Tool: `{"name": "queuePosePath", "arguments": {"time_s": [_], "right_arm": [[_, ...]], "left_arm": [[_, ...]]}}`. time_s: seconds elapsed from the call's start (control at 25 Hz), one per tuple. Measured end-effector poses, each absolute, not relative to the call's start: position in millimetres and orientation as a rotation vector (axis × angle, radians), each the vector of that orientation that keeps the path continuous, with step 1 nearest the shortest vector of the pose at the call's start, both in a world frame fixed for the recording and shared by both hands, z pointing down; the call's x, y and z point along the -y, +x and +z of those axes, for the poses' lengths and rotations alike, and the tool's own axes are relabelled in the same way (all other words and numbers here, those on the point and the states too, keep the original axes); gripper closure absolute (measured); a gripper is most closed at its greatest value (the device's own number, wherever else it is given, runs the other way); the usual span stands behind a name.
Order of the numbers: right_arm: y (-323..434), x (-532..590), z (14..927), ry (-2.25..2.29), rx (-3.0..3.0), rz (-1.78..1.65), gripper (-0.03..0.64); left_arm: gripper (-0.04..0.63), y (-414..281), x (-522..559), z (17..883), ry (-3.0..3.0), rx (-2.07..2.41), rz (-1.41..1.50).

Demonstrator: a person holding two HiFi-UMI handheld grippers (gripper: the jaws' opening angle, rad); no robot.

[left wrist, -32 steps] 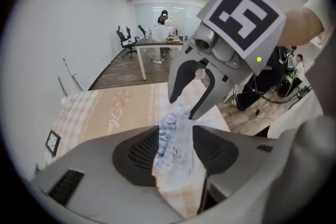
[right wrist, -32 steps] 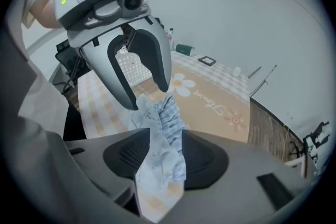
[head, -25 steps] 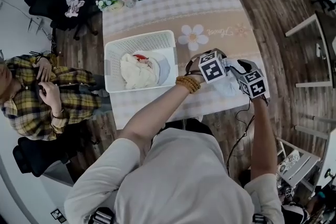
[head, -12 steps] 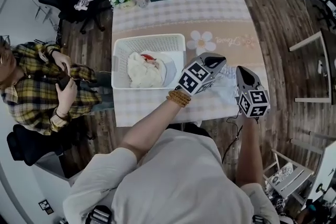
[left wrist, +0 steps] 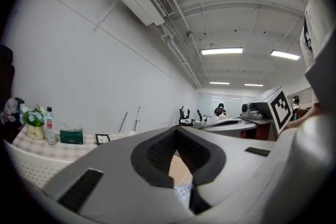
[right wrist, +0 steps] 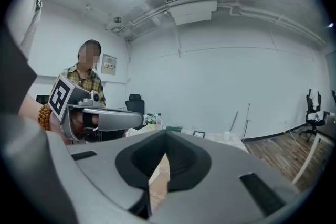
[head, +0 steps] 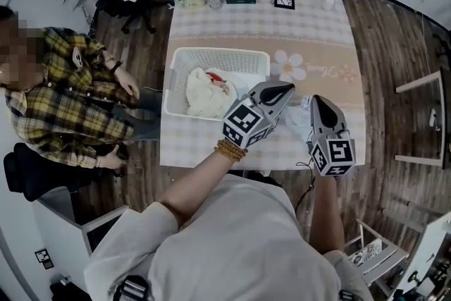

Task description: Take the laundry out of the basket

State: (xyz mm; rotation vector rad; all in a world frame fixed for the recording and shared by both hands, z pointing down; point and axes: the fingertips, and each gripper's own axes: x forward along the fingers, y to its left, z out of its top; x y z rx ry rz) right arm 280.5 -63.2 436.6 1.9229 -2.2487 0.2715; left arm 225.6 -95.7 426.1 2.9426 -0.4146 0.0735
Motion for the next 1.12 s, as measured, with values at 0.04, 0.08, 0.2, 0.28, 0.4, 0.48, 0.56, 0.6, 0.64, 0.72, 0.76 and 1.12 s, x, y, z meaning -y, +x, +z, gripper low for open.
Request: {"name": "queuePosePath", "arguments": {"time_s": [0.04,0.08,0.2,0.28,0.4,0.48,0.56,0.6,0.64,0.72,0.76,1.12], "right_arm": [[273.6,66.5,434.2,1.914,2.268,0.268,0.601],[266.7,69.6,432.1,1.904,2.286,0.265,0.601],[248.4,77.3,426.6,1.876,2.327,0.258,0.601],[238.6,80.9,422.4,1.871,2.339,0.246,0.601],[224.5,84.1,416.8,1.867,2.349,0.220,0.601],[215.8,85.7,414.7,1.856,2.363,0.213,0.600],[210.1,86.8,414.7,1.847,2.372,0.215,0.600],[208.7,87.3,414.7,1.846,2.374,0.216,0.600],[207.8,87.9,414.3,1.848,2.374,0.215,0.600],[206.8,89.3,413.3,1.848,2.374,0.207,0.600],[206.3,89.6,413.0,1.845,2.374,0.203,0.600],[205.3,89.7,419.3,1.854,2.363,0.217,0.598]], "left_arm": [[0.572,217.7,97.3,424.2,2.936,0.431,0.055],[0.572,210.0,98.8,422.4,2.932,0.445,0.040],[0.572,187.8,103.6,415.4,2.927,0.485,0.004],[0.574,174.2,107.6,409.0,2.923,0.516,-0.021],[0.573,157.3,112.2,402.2,2.920,0.558,-0.047],[0.572,149.5,114.0,400.4,2.918,0.574,-0.057],[0.571,143.5,114.9,400.2,2.910,0.587,-0.067],[0.571,141.4,114.9,400.4,2.907,0.594,-0.070],[0.571,139.8,114.9,400.7,2.907,0.599,-0.072],[0.571,138.0,115.2,401.6,2.908,0.606,-0.072],[0.571,137.7,115.2,402.0,2.908,0.606,-0.071],[0.569,141.6,115.7,408.0,2.910,0.609,-0.057]]}}
